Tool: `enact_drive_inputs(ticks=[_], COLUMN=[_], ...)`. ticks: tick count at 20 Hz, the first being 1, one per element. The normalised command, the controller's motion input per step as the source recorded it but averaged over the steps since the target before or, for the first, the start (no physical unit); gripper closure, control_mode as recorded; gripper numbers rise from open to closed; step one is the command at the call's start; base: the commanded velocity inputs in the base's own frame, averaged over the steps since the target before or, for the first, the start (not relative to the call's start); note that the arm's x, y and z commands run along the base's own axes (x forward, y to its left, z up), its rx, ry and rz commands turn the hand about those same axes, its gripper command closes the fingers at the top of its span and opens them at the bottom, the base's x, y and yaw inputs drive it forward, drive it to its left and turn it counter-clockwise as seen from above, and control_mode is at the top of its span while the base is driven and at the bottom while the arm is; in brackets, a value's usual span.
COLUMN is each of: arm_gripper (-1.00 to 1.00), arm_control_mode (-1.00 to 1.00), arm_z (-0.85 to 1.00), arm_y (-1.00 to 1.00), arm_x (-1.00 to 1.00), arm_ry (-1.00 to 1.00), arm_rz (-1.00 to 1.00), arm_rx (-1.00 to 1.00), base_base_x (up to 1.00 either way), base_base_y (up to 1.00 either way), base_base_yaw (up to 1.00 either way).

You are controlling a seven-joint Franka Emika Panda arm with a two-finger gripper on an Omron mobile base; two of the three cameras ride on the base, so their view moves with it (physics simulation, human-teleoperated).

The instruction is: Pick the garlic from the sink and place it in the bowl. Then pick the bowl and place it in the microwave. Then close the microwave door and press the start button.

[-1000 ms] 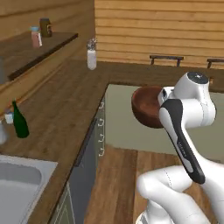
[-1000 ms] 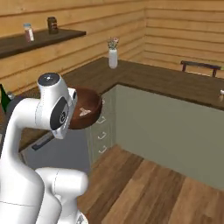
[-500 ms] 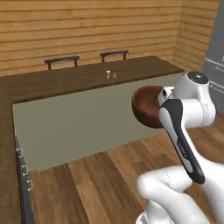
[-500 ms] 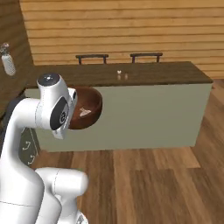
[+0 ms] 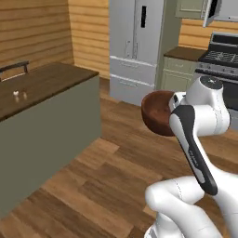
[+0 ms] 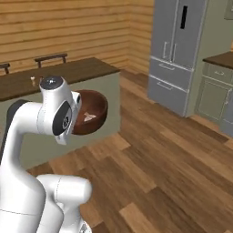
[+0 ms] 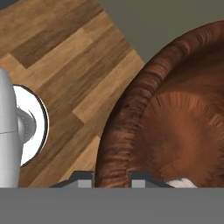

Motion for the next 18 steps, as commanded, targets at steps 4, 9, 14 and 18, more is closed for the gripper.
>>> enact_drive_inputs(ticks=[4,9,14,18], arm_gripper=[1.00,1.00,1.00,1.00], arm_control_mode=[1.00,1.00,1.00,1.00], arm_z=[0.00,0.00,0.00,0.00], arm_y=[0.00,0.00,0.00,0.00], arm_x=[0.00,0.00,0.00,0.00], arm_ry=[0.00,0.00,0.00,0.00], arm_rz=[0.00,0.00,0.00,0.00], arm_rx=[0.00,0.00,0.00,0.00], base_base_x=[0.33,0.97,1.00,1.00], base_base_y=[-0.46,-0.68,-0.71,-0.63], base_base_yaw=[-0.64,-0.29,-0.31,-0.29])
